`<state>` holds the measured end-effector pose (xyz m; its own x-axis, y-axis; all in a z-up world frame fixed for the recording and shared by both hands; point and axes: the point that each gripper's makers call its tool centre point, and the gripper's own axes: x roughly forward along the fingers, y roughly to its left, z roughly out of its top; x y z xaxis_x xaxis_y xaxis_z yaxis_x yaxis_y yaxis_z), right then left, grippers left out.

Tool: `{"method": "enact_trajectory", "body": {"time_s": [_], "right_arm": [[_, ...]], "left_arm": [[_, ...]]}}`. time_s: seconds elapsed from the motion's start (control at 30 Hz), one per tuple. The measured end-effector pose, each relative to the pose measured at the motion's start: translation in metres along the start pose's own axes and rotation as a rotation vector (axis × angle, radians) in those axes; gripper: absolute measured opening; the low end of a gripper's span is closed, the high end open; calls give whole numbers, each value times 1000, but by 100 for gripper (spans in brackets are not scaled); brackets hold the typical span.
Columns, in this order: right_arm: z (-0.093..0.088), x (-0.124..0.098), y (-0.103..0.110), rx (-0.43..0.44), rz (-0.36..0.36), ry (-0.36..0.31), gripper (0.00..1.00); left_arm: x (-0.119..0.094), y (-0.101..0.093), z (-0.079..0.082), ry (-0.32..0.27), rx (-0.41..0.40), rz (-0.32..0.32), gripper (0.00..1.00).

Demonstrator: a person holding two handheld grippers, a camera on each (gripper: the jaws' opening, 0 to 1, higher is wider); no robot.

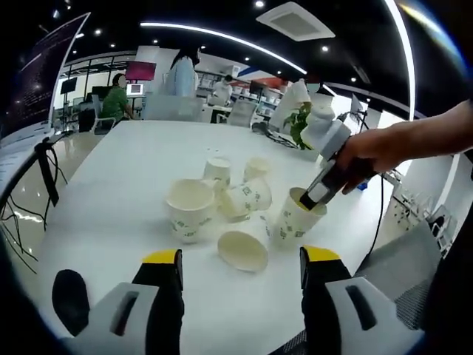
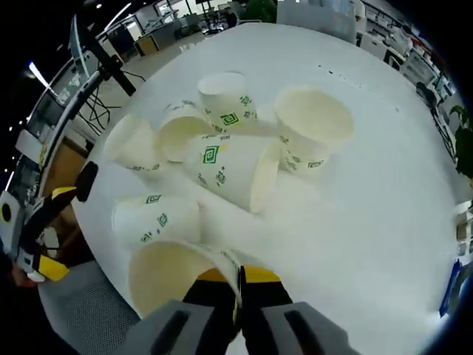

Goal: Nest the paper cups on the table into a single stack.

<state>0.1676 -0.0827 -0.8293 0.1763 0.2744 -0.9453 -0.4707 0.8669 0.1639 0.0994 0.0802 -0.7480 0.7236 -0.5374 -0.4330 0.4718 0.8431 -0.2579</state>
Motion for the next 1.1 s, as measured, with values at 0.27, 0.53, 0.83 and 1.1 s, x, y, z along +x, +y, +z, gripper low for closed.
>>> {"method": "enact_trajectory", "body": {"time_s": [0.27,0.53,0.83,1.1], "right_arm": [[0,-2,8,-17,-1,10,0],[3,0,5,-9,4,3,2],[1,-3,6,-11,19,-9,7],[1,-16,13,-8,59,-46,25]], "left_arm": [[-1,0,0,1,0,1,63],[1,-2,-3,9,5,-8,63],[3,-4,-5,21,11,-20,63],[3,-7,-9,44,1,-42,62]]}}
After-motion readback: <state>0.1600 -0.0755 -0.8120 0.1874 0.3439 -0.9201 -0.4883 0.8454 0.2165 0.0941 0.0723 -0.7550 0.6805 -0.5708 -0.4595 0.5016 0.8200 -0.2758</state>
